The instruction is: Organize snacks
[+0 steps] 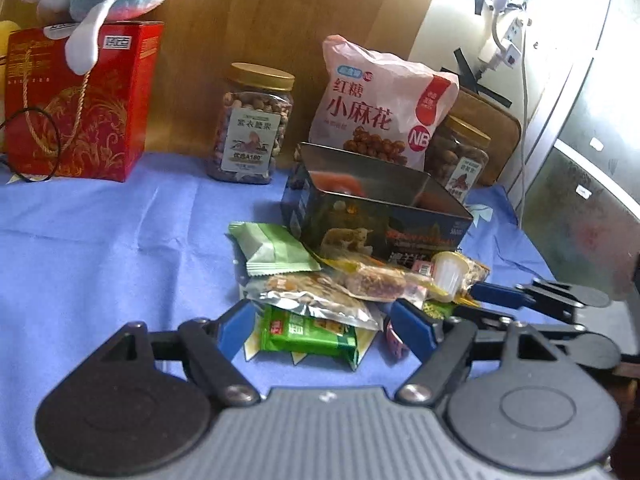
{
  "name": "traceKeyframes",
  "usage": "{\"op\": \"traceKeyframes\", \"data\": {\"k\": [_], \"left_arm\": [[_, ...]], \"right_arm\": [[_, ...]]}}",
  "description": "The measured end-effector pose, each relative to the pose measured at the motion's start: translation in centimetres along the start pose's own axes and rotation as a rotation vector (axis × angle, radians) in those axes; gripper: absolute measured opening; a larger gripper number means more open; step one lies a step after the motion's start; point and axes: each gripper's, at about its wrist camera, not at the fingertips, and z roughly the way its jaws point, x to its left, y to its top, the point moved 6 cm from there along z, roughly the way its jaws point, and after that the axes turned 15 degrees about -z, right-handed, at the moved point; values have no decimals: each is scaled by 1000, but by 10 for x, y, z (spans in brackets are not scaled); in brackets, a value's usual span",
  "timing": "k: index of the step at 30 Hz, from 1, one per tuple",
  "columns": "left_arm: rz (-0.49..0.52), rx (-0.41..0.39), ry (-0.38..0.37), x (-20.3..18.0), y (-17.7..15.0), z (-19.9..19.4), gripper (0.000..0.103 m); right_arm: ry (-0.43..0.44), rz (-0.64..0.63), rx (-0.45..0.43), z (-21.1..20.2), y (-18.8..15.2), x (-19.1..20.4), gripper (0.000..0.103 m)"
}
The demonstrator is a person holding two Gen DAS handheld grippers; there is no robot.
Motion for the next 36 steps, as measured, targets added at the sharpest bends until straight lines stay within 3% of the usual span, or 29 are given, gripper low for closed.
{"op": "traceKeyframes", "data": {"k": [9, 10, 12, 16, 21, 23, 24, 25, 26, 30, 33, 36], "left_arm": [[-60, 35, -68, 0, 11, 9, 83], [-59, 38, -65, -3, 14, 13, 83], [-47, 38, -48, -9, 19, 21, 83], [-43, 56, -75, -17, 17, 28, 83], [-14, 93, -145, -27, 4, 24, 83], [3, 114, -175, -30, -6, 21, 84], [8, 130, -190, -32, -11, 20, 84], [14, 148, -207, -34, -18, 20, 84], [18, 164, -221, -36, -24, 20, 84], [10, 205, -258, -41, -44, 17, 89], [-22, 222, -277, -40, -56, 15, 93], [-45, 265, -269, -39, -72, 20, 93]], "right_arm": [[45, -58, -7, 31, 0, -4, 41], [52, -69, -1, 35, -1, -4, 26], [55, -82, 11, 40, -3, -2, 19], [20, -143, -43, 21, -4, 10, 17], [-17, -192, -85, -37, -24, 22, 18], [-3, -170, -58, -56, -42, 24, 22], [7, -141, -46, -63, -51, 23, 37], [31, -103, -27, -70, -60, 23, 61], [44, -71, -18, -76, -68, 21, 66], [40, -62, 12, -81, -75, 20, 69], [96, -109, 10, -71, -66, 27, 76], [134, -178, 37, -52, -61, 34, 77]]}}
